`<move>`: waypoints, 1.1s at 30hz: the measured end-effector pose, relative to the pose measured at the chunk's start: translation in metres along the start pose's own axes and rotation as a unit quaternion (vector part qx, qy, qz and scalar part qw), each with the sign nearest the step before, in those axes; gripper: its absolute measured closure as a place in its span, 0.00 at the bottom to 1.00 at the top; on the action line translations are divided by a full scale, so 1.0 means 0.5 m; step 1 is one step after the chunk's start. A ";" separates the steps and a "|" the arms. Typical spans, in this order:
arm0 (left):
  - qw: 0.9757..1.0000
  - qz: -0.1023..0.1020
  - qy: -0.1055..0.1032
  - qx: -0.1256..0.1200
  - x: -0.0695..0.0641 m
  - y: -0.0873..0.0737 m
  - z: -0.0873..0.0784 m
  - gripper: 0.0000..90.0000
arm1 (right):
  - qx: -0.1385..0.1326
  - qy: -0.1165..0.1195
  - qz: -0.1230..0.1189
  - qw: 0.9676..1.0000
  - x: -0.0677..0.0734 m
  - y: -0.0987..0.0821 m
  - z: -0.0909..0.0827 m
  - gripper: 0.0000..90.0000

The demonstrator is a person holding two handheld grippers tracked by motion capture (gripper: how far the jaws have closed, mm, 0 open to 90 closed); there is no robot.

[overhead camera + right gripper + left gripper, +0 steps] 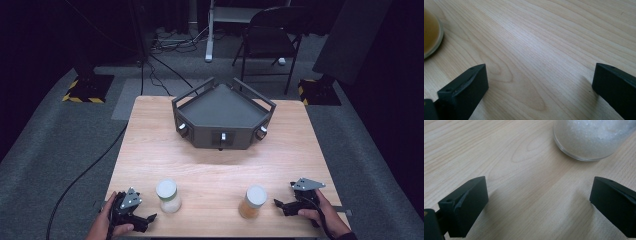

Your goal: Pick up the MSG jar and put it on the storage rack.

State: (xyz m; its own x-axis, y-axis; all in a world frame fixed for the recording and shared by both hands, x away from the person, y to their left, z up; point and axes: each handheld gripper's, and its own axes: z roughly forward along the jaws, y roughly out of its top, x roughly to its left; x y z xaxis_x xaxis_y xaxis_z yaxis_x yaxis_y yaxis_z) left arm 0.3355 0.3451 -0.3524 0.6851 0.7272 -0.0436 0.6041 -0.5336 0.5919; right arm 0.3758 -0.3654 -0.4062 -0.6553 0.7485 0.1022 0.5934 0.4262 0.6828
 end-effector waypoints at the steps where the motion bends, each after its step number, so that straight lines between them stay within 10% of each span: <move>1: 1.000 0.001 0.001 -0.003 0.000 -0.001 -0.002 0.02 | 0.000 0.000 0.000 1.000 0.000 0.000 0.000 0.00; 13: 1.000 0.017 0.013 -0.020 -0.025 0.014 -0.012 0.02 | 0.000 0.000 0.000 1.000 0.000 0.000 0.000 0.00; 33: 0.998 0.027 -0.025 -0.044 -0.025 0.040 -0.021 0.02 | 0.000 0.000 0.000 1.000 0.000 0.000 0.000 0.00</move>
State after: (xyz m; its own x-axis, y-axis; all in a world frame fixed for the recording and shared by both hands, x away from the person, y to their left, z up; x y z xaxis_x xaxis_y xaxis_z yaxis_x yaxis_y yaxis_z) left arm 0.3348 0.3299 -0.3317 0.7372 0.6739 -0.0489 0.5287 -0.5302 0.6628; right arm 0.3757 -0.3653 -0.4062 -0.6553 0.7485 0.1015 0.5930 0.4266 0.6829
